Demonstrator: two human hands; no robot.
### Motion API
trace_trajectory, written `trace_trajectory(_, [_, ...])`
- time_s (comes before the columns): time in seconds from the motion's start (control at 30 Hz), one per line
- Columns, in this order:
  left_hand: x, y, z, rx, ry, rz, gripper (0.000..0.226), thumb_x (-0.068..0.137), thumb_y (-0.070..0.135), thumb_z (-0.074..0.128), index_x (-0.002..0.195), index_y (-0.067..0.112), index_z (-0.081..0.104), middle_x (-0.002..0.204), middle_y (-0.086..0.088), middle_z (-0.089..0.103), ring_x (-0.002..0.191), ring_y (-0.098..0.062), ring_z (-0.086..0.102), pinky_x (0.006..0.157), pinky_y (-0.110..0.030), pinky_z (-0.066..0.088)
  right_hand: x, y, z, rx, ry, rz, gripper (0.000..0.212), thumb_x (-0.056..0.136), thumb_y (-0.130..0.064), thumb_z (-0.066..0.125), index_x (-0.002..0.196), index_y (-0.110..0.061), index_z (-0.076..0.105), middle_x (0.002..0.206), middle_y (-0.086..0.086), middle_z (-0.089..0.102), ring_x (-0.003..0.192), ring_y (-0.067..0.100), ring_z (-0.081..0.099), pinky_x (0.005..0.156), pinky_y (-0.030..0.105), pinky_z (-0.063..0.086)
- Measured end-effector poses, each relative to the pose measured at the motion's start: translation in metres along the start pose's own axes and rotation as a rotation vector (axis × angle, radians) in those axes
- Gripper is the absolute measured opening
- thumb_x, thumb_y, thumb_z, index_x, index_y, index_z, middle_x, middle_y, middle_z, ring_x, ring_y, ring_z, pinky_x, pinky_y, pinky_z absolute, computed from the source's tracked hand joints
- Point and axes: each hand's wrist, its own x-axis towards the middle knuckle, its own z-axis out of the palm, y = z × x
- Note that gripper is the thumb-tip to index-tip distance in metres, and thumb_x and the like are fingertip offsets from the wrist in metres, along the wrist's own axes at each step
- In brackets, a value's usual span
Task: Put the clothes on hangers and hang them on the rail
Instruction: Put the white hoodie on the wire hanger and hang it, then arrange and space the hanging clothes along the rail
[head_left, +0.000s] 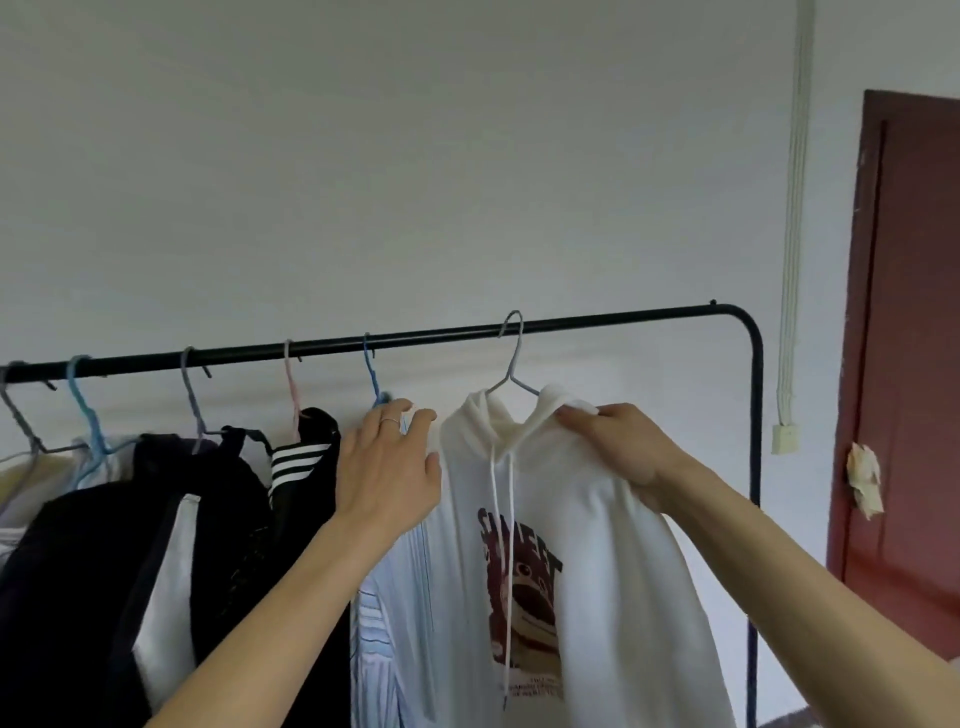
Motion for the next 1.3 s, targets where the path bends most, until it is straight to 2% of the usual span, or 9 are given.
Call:
trace_trajectory(0.13, [-0.013, -0.025, 0.0, -0.118, -0.136, -0.191, 0.077, 0.091, 0.031, 0.049, 0.155, 0.023, 0.007, 0.161, -0.007, 0.013, 0.146, -0.025, 0.015, 0.116, -0.039, 0.021, 0.017, -0.03, 0.039, -0.113, 0.041, -0.132, 0.056, 0.092, -0.047, 0.051, 0.087, 0.006, 0.066, 0.081, 0.015, 0.069, 0.072, 0.024, 0.06, 0.068, 0.034, 0.045])
trace_trajectory(0.23, [-0.022, -0.035, 0.005, -0.213, -0.229, -0.279, 0.092, 0.085, 0.031, 0.051, 0.155, 0.025, -0.008, 0.149, -0.011, 0.039, 0.135, -0.03, 0.035, 0.108, -0.043, 0.036, 0.016, -0.03, 0.069, -0.132, 0.032, -0.118, 0.049, 0.096, -0.045, 0.045, 0.081, -0.002, 0.063, 0.082, 0.009, 0.066, 0.081, 0.026, 0.062, 0.068, 0.034, 0.044])
trace_trajectory(0.33, [-0.03, -0.044, 0.007, -0.382, -0.255, -0.334, 0.091, 0.075, 0.029, 0.045, 0.155, 0.031, 0.001, 0.131, -0.011, 0.054, 0.118, -0.032, 0.05, 0.095, -0.045, 0.046, 0.006, -0.002, 0.106, -0.332, -0.104, -0.126, 0.04, 0.099, -0.046, 0.036, 0.084, -0.014, 0.054, 0.088, 0.004, 0.062, 0.086, 0.027, 0.059, 0.069, 0.032, 0.039])
trace_trajectory(0.43, [-0.036, -0.046, 0.008, -0.432, -0.265, -0.356, 0.085, 0.072, 0.03, 0.039, 0.154, 0.029, 0.014, 0.137, -0.011, 0.051, 0.123, -0.031, 0.046, 0.1, -0.045, 0.043, -0.006, 0.021, 0.132, -0.231, -0.28, -0.073, 0.029, 0.098, -0.044, 0.04, 0.099, -0.016, 0.05, 0.088, 0.0, 0.057, 0.078, 0.02, 0.053, 0.067, 0.03, 0.04])
trace_trajectory(0.6, [-0.05, -0.041, 0.003, -0.333, -0.198, -0.292, 0.073, 0.089, 0.024, 0.046, 0.155, 0.017, 0.015, 0.156, -0.006, 0.029, 0.139, -0.026, 0.029, 0.114, -0.038, 0.029, -0.012, 0.021, 0.141, -0.216, -0.169, -0.132, 0.024, 0.093, -0.04, 0.054, 0.091, -0.02, 0.042, 0.072, -0.009, 0.05, 0.064, 0.006, 0.048, 0.058, 0.024, 0.035])
trace_trajectory(0.83, [-0.104, -0.036, -0.037, -0.432, 0.087, -0.083, 0.052, 0.094, 0.027, 0.049, 0.143, 0.036, 0.037, 0.147, 0.027, 0.024, 0.132, 0.002, 0.034, 0.106, -0.021, 0.037, -0.048, 0.017, 0.144, -0.214, 0.151, -0.295, 0.022, 0.09, -0.036, 0.057, 0.106, -0.032, 0.044, 0.1, -0.013, 0.055, 0.073, 0.012, 0.06, 0.07, 0.036, 0.048])
trace_trajectory(1.03, [-0.157, -0.084, -0.082, -0.333, 0.29, -0.2, 0.041, 0.089, 0.022, 0.055, 0.127, 0.037, 0.052, 0.135, 0.027, 0.037, 0.127, 0.01, 0.036, 0.096, 0.001, 0.026, -0.095, -0.025, 0.169, -0.066, 0.031, -0.512, 0.023, 0.087, -0.03, 0.063, 0.098, -0.037, 0.045, 0.089, -0.016, 0.056, 0.074, 0.004, 0.057, 0.063, 0.029, 0.046])
trace_trajectory(1.13, [-0.17, -0.13, -0.111, -0.282, 0.367, -0.321, 0.042, 0.088, 0.014, 0.058, 0.124, 0.035, 0.052, 0.131, 0.021, 0.042, 0.122, 0.013, 0.035, 0.099, -0.005, 0.028, -0.117, -0.056, 0.194, -0.04, -0.026, -0.616, 0.023, 0.087, -0.028, 0.064, 0.1, -0.036, 0.046, 0.088, -0.016, 0.053, 0.078, 0.007, 0.055, 0.063, 0.022, 0.044])
trace_trajectory(1.3, [-0.178, -0.215, -0.138, -0.236, 0.351, -0.557, 0.044, 0.088, 0.02, 0.057, 0.13, 0.03, 0.047, 0.132, 0.007, 0.045, 0.118, -0.012, 0.046, 0.088, -0.024, 0.037, -0.138, -0.106, 0.243, -0.001, -0.179, -0.686, 0.023, 0.088, -0.029, 0.062, 0.105, -0.033, 0.047, 0.095, -0.016, 0.056, 0.082, 0.005, 0.058, 0.07, 0.022, 0.047])
